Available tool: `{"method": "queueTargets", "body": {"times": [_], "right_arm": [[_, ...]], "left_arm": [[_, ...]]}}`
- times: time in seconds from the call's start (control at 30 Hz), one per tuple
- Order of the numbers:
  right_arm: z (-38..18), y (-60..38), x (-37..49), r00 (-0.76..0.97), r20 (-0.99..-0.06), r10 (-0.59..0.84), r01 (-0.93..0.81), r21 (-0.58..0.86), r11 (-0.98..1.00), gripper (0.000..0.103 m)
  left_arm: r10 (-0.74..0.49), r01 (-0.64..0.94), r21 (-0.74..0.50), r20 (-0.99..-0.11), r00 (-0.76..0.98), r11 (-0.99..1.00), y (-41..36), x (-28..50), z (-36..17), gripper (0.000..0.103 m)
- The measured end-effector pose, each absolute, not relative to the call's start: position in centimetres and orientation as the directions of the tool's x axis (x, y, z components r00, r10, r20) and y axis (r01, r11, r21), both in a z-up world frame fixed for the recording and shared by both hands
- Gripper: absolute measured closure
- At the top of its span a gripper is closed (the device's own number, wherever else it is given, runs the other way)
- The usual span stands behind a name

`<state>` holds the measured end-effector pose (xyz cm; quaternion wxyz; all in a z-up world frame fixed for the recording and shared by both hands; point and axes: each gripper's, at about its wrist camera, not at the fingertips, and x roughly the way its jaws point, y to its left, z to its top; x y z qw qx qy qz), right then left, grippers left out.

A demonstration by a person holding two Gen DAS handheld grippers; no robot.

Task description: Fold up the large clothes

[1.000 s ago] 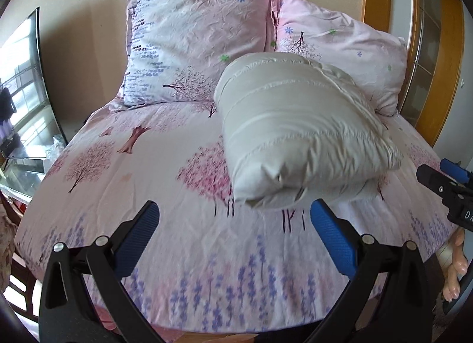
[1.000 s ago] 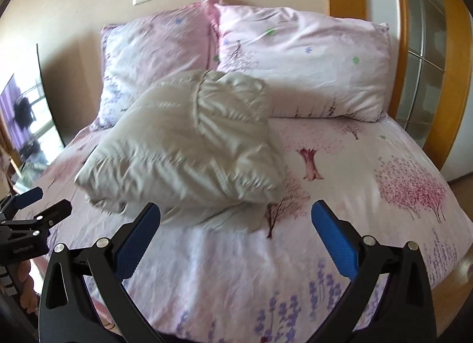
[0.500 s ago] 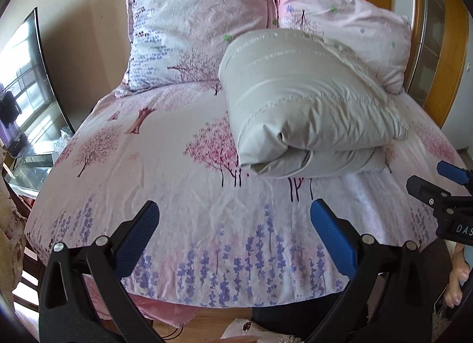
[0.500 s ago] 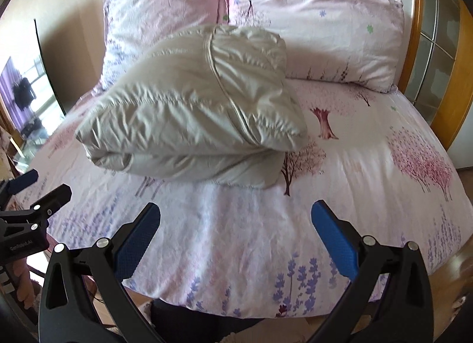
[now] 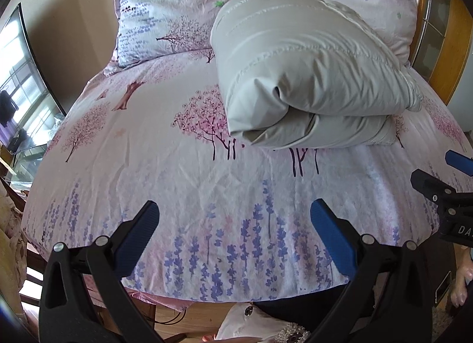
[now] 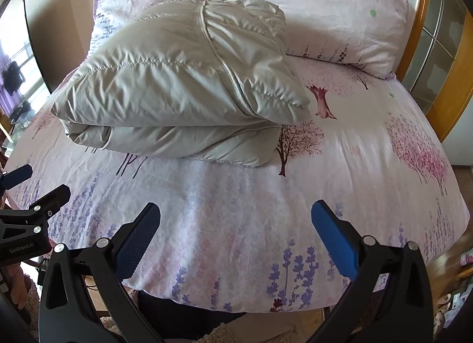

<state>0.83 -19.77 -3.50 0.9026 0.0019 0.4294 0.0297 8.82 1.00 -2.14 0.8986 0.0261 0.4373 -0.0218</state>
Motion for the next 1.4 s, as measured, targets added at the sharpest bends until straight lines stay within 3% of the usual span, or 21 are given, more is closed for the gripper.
{"method": "queueTargets", "body": {"times": [1.4], "right_arm": [[-4.29,-19.88,1.38,0.613,-0.788,0.059,-0.026,0.055,0.998,0.001]], "left_arm": [[-0.023,0.060,0.017,-0.795,0.606,0.998,0.78,9.12,-2.42,0.002]]}}
